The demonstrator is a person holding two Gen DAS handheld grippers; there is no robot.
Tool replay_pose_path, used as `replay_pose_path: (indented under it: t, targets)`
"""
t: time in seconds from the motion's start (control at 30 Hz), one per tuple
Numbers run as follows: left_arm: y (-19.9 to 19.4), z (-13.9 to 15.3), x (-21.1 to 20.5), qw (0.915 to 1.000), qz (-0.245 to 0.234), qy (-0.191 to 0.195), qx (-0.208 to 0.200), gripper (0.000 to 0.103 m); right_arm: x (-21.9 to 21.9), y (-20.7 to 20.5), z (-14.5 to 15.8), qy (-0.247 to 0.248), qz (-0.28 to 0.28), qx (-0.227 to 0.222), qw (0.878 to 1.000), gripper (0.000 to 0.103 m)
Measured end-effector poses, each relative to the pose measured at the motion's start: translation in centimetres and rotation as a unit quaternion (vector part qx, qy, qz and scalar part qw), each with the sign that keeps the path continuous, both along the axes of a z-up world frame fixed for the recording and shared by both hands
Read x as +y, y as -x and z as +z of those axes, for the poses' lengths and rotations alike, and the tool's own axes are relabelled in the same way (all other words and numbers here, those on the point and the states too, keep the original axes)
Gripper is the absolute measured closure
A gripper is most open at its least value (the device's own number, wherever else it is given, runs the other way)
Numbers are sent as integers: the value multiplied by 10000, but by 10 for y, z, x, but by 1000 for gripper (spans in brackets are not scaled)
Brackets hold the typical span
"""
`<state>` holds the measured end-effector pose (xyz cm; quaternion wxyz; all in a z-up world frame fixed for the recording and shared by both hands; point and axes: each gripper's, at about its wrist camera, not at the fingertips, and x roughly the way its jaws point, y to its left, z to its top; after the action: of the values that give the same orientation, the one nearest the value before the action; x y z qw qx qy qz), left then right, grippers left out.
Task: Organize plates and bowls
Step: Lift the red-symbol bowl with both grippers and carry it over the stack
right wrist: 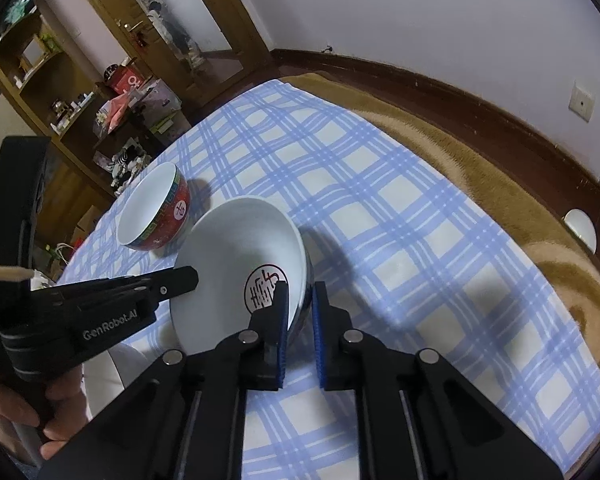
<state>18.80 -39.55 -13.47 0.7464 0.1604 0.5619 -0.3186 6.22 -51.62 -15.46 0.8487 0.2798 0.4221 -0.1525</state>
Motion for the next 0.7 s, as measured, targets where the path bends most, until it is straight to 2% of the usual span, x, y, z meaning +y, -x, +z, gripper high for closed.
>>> replay_pose_path:
  t: [0.1, 0.3, 0.7]
  targets:
    - [6, 5, 3, 10000, -70, -50, -46, 97, 1, 4, 1, -22, -42, -44, 10000, 93]
    - [10, 18, 16, 9999, 84, 41, -51, 97, 8, 9, 7, -93, -20, -169, 9998, 93]
    - [21, 54, 62, 9987, 423, 202, -184, 96, 44, 16, 41, 62, 258, -508, 9984, 93]
